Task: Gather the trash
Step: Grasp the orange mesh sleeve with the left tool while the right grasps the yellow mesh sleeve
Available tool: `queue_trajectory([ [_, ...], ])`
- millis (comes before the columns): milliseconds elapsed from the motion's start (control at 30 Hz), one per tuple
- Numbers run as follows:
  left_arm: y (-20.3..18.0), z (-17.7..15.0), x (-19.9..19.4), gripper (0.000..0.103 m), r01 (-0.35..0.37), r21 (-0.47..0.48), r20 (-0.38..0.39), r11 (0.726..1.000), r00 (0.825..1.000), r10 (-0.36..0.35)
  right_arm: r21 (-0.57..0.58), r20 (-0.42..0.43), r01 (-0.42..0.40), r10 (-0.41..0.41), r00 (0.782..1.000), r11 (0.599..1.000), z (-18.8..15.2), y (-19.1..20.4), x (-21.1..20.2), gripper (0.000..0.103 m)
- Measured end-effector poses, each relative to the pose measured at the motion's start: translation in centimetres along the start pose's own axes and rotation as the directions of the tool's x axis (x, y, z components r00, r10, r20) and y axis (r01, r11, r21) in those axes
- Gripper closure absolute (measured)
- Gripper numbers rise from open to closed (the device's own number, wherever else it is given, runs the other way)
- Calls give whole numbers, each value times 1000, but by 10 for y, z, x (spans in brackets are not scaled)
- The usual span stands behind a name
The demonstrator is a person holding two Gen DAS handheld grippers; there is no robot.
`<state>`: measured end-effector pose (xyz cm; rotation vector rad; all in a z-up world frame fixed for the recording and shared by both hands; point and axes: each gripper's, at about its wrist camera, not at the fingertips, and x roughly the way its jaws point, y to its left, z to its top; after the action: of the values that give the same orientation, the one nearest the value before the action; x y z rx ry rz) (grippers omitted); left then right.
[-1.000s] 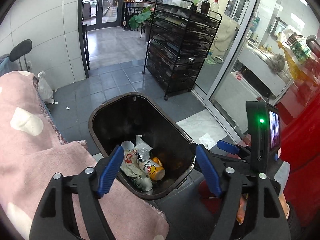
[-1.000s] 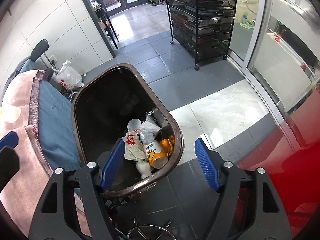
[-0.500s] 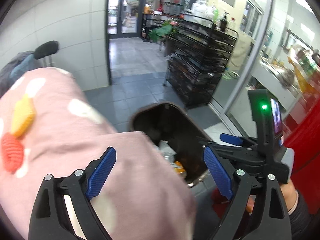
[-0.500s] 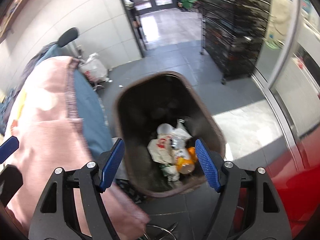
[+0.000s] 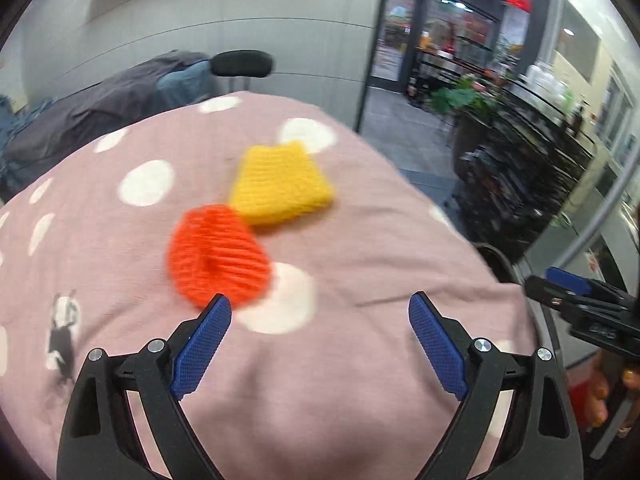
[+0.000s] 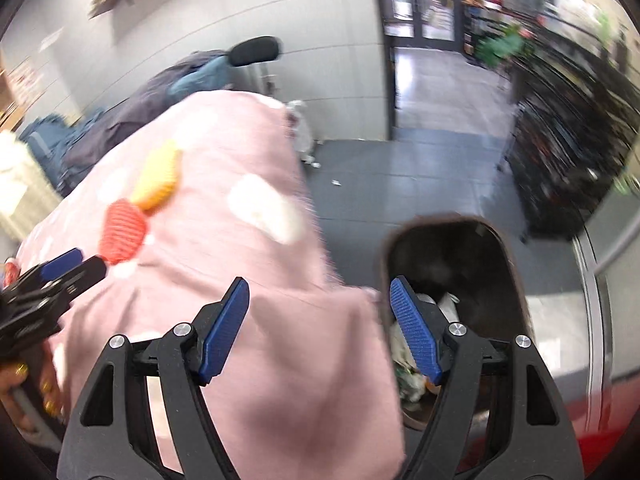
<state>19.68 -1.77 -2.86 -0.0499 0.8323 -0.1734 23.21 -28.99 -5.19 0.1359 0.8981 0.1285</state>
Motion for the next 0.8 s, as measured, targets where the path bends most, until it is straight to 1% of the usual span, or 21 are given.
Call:
queue_trajectory([
  [100, 31, 5, 8, 15, -54, -46, -19, 997, 998, 54, -45, -2, -44, 44, 999, 998, 15, 26, 3, 30],
  [200, 54, 11, 20, 17, -69, -71, -61, 995, 996, 65, -109, 0, -59, 59, 998, 992, 29, 52, 8, 30],
  [267, 56, 16, 30, 18, -73, -60, -82, 995, 994, 68, -150, -1, -69, 70, 998, 986, 36, 71, 12, 30],
  [333, 58, 20, 45, 18, -81, -24, -131, 996, 988, 78, -184, -10, -84, 83, 996, 979, 44, 87, 18, 30],
  [400, 63, 23, 59, 29, -91, -10, -166, 996, 982, 88, -208, -26, -91, 88, 996, 974, 51, 102, 26, 30],
  [433, 65, 23, 64, 33, -84, -15, -184, 996, 980, 80, -223, -34, -96, 91, 995, 970, 51, 111, 28, 30],
  [500, 68, 22, 66, 55, -48, -37, -203, 998, 978, 40, -260, -45, -101, 92, 995, 960, 57, 127, 36, 30],
  [533, 69, 21, 63, 58, -41, -37, -198, 998, 980, 33, -277, -50, -101, 90, 995, 955, 60, 134, 39, 30],
  [567, 70, 20, 60, 64, -46, -31, -187, 998, 982, 39, -296, -55, -100, 88, 995, 950, 62, 142, 43, 30],
  [600, 71, 19, 55, 67, -57, -26, -170, 998, 984, 52, -316, -62, -101, 86, 994, 943, 65, 151, 48, 30],
  [667, 75, 17, 44, 69, -63, -37, -132, 997, 990, 58, -356, -80, -104, 81, 994, 929, 69, 165, 60, 30],
  [733, 81, 18, 35, 69, -59, -64, -102, 996, 993, 52, -385, -96, -93, 60, 994, 918, 74, 179, 74, 30],
  [800, 88, 18, 24, 69, -68, -86, -69, 994, 996, 62, -412, -125, -88, 39, 991, 907, 79, 190, 91, 31],
])
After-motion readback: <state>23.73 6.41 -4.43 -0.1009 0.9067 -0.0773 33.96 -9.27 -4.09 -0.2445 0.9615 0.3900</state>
